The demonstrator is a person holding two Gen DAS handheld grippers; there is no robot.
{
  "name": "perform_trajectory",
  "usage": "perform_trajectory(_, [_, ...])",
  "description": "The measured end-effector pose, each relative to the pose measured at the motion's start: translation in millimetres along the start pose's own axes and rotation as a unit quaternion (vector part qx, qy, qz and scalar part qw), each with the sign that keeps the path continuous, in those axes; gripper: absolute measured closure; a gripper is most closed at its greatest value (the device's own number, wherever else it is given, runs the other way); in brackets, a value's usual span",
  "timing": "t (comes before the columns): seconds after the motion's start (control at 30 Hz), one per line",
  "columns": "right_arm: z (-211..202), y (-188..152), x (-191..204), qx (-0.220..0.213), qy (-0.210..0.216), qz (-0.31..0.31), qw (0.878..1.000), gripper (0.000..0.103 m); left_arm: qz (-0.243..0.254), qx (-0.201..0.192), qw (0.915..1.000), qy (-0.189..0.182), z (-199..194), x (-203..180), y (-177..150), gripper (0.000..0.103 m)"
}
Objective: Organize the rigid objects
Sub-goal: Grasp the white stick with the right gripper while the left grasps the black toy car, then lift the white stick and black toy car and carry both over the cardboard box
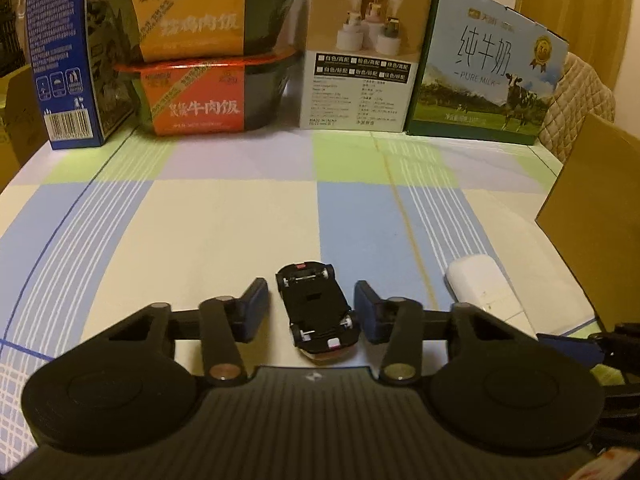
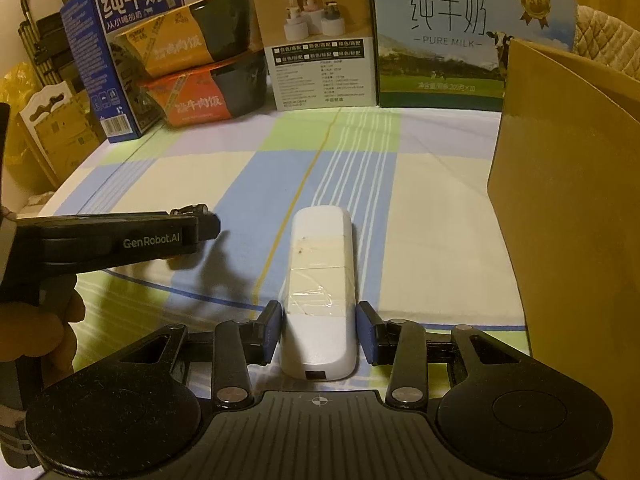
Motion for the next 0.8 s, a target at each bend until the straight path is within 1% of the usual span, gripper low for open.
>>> perform_trajectory(0.03, [0, 0, 0, 0.000, 0.000, 0.000, 1.000, 0.066, 0.001, 0.001, 1.0000, 0.001, -1, 1, 0, 0.076])
perform_trajectory(0.1, [0, 0, 0, 0.001, 0.002, 0.001, 1.000, 0.066, 0.002, 0.003, 1.0000, 0.006, -4, 2, -2, 0.076])
perform_trajectory(0.2, [-1, 0, 0, 0.003, 0.003, 0.003, 1.000, 0.066, 0.002, 0.013, 0.9999, -0.002, -12, 1, -8, 0.076])
perform_trajectory(0.33, [-6, -3, 2, 0.013, 0.013, 0.008, 1.000, 0.066, 0.032, 0.024, 0.9992, -0.008, -30, -6, -21, 0.076])
perform_trajectory(0.47, [-22, -15, 6, 0.026, 0.020, 0.006, 0.999, 0.066, 0.047, 0.032, 0.9982, -0.016, -52, -10, -34, 0.076])
perform_trajectory(0.6, [-42, -30, 12, 0.038, 0.020, -0.001, 0.999, 0.066, 0.044, 0.042, 0.9979, -0.024, -79, -10, -48, 0.076])
perform_trajectory(0.7, [-53, -46, 15, 0.058, 0.023, -0.005, 0.998, 0.066, 0.045, 0.053, 0.9970, -0.033, -97, -8, -62, 0.076])
perform_trajectory(0.8, [-63, -56, 16, 0.059, 0.024, -0.010, 0.998, 0.066, 0.041, 0.068, 0.9961, -0.040, -107, -4, -79, 0.076])
Point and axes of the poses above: each gripper's, at about its wrist camera, not at the fingertips, and z roughly the way its jaws point, x to its left, y to its top, the point moved 6 cm from there along z, roughly the way its jaws point, and after that the axes turned 1 degree about -x, right-handed, at the moved point
